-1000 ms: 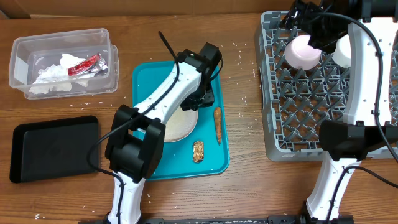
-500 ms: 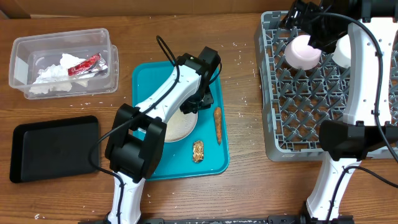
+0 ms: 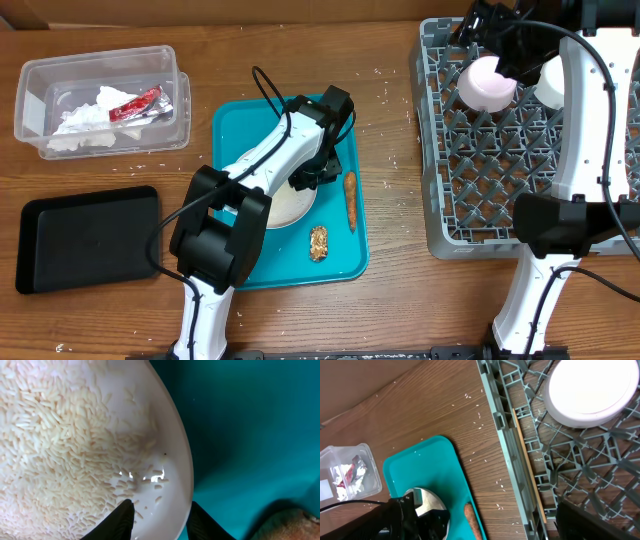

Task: Sort waste into correct bins and load items into the dishwasher
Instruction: 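Close the left gripper on the plate rim and lift it, then carry the plate left over the black tray, then tilt the plate with the left gripper to dump rice onto the black tray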

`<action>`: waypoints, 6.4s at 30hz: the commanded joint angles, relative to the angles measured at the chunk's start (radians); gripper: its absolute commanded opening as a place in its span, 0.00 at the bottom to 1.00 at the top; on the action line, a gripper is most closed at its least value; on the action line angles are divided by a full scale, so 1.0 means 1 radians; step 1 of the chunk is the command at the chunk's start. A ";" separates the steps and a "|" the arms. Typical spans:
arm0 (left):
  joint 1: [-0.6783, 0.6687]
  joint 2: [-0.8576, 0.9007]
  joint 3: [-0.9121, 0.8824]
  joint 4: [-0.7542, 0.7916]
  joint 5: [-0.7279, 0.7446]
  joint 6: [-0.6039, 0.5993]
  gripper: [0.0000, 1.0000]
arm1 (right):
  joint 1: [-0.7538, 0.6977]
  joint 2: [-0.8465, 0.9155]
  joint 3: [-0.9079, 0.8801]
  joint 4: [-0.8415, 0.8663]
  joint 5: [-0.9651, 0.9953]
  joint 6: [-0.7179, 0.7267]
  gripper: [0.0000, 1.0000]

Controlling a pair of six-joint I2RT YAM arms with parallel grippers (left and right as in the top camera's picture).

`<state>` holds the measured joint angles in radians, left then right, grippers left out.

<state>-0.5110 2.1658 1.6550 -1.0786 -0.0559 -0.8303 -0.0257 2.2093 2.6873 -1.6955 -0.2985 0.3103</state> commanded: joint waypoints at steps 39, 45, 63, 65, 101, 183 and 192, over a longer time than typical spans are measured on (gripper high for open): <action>-0.020 0.020 -0.069 0.033 -0.056 0.026 0.11 | -0.002 -0.023 0.010 0.003 0.010 -0.003 1.00; -0.020 0.020 -0.066 -0.008 -0.056 0.026 0.04 | -0.002 -0.023 0.010 0.003 0.010 -0.002 1.00; -0.019 0.020 0.130 -0.306 -0.283 0.025 0.04 | -0.002 -0.023 0.010 0.003 0.010 -0.003 1.00; -0.019 0.020 0.151 -0.330 -0.296 0.024 0.04 | -0.002 -0.023 0.010 0.003 0.010 -0.003 1.00; 0.593 -0.003 0.439 -0.611 -0.077 0.121 0.04 | -0.002 -0.023 0.010 0.003 0.010 -0.003 1.00; 1.407 -0.060 0.439 -0.612 0.973 0.678 0.05 | -0.002 -0.023 0.010 0.003 0.010 -0.002 1.00; 1.437 -0.060 0.436 -0.612 1.097 0.692 0.04 | -0.002 -0.023 0.010 0.003 0.010 -0.003 1.00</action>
<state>0.9024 2.1487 2.0693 -1.6871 0.9226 -0.1749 -0.0257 2.2093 2.6873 -1.6951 -0.2985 0.3103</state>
